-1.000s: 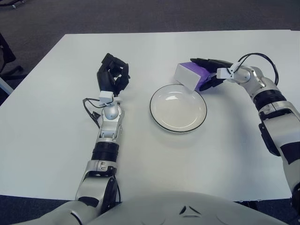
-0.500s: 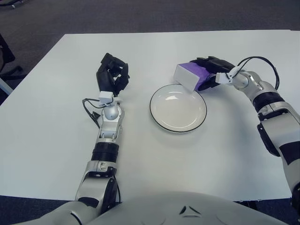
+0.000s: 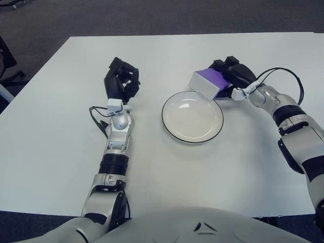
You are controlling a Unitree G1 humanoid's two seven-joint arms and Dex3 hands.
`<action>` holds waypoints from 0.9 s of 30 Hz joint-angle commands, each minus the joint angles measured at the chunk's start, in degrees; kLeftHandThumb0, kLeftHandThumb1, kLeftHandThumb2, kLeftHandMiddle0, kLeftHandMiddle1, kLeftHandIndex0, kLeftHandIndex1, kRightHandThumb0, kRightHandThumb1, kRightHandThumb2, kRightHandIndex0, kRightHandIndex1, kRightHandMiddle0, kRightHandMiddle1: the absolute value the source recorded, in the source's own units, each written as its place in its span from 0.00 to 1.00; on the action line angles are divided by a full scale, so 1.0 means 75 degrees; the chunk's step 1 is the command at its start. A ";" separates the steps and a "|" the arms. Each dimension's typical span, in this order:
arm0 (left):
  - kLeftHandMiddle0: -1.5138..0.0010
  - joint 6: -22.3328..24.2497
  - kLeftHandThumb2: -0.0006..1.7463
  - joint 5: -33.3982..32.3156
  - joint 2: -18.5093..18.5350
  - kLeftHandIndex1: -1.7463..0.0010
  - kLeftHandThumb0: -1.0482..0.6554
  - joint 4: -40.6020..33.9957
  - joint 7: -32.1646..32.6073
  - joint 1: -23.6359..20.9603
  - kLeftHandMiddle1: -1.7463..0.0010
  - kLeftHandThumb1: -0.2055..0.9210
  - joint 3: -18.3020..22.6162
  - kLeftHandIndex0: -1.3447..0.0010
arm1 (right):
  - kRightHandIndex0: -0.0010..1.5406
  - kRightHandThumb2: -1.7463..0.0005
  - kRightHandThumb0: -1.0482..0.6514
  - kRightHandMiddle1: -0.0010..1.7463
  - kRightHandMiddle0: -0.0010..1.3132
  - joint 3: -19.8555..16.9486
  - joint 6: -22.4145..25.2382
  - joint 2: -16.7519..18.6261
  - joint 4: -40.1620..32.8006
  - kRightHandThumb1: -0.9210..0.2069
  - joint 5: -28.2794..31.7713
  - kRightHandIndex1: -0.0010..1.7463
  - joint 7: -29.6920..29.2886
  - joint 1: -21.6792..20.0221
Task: Put the tissue paper into the plate.
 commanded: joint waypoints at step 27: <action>0.40 -0.0019 0.18 0.0099 -0.0367 0.00 0.48 0.1091 0.0098 0.1942 0.00 1.00 -0.0002 0.46 | 0.37 0.26 0.62 0.98 0.33 -0.1528 -0.1328 -0.0628 -0.1015 0.53 0.1428 1.00 0.0776 0.0102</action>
